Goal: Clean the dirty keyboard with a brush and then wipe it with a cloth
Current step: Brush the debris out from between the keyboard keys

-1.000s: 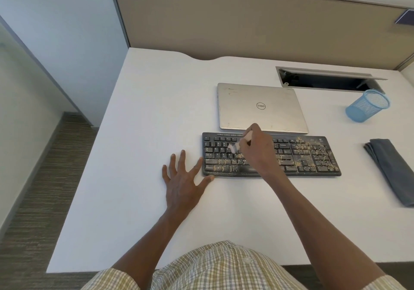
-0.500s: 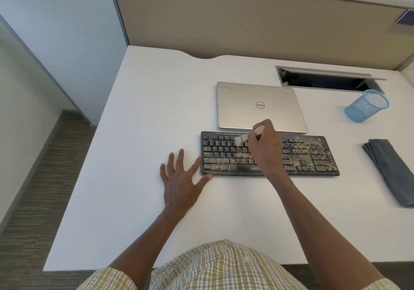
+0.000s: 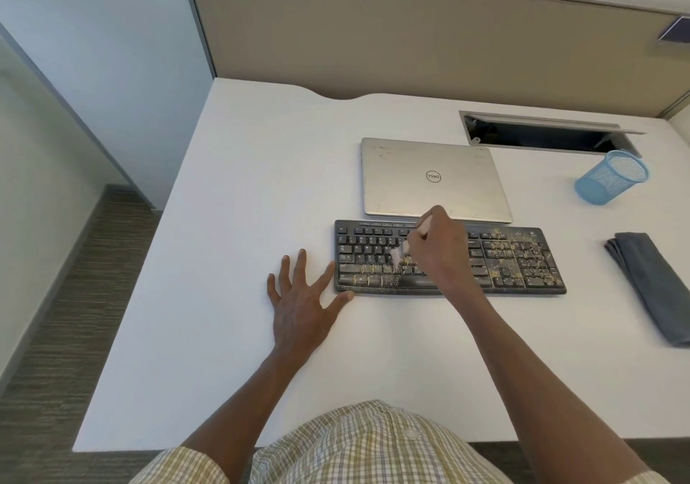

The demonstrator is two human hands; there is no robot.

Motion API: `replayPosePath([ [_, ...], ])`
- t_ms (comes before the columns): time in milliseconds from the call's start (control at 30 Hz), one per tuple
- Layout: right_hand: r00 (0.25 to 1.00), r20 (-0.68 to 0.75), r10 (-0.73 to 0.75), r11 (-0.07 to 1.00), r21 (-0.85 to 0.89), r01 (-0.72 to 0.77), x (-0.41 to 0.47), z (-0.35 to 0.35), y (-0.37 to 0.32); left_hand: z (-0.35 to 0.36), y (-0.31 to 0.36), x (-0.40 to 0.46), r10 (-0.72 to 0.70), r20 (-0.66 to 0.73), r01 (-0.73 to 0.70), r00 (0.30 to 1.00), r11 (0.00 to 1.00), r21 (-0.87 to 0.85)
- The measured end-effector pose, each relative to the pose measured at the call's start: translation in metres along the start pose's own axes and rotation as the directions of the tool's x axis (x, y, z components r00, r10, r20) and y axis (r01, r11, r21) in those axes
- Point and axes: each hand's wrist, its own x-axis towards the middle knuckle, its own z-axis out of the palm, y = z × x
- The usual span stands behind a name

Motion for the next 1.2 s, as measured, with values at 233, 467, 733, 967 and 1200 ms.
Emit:
replayPosePath([
  [233, 1.0, 0.011, 0.004, 1.0, -0.006, -0.004, 0.001, 0.004, 0.0, 0.001, 0.0, 0.0, 0.001, -0.009, -0.001, 1.0, 1.0, -0.009],
  [467, 1.0, -0.016, -0.027, 1.0, -0.009, 0.027, -0.001, 0.004, -0.001, 0.001, 0.0, 0.0, 0.001, 0.003, -0.001, 1.0, 1.0, -0.013],
  [733, 0.998, -0.017, -0.055, 0.999, -0.001, 0.055, -0.002, 0.002, -0.001, 0.0, 0.0, 0.0, -0.001, -0.001, 0.001, 1.0, 1.0, -0.011],
  [967, 0.976, 0.123, -0.179, 0.982, 0.09, 0.169, 0.001, -0.011, -0.014, 0.0, 0.0, 0.0, -0.001, -0.003, 0.001, 1.0, 1.0, -0.006],
  [1200, 0.904, 0.262, -0.337, 0.939, 0.027, 0.342, 0.005, -0.006, -0.001, -0.001, 0.001, 0.0, 0.0, 0.004, 0.0, 1.0, 1.0, 0.003],
])
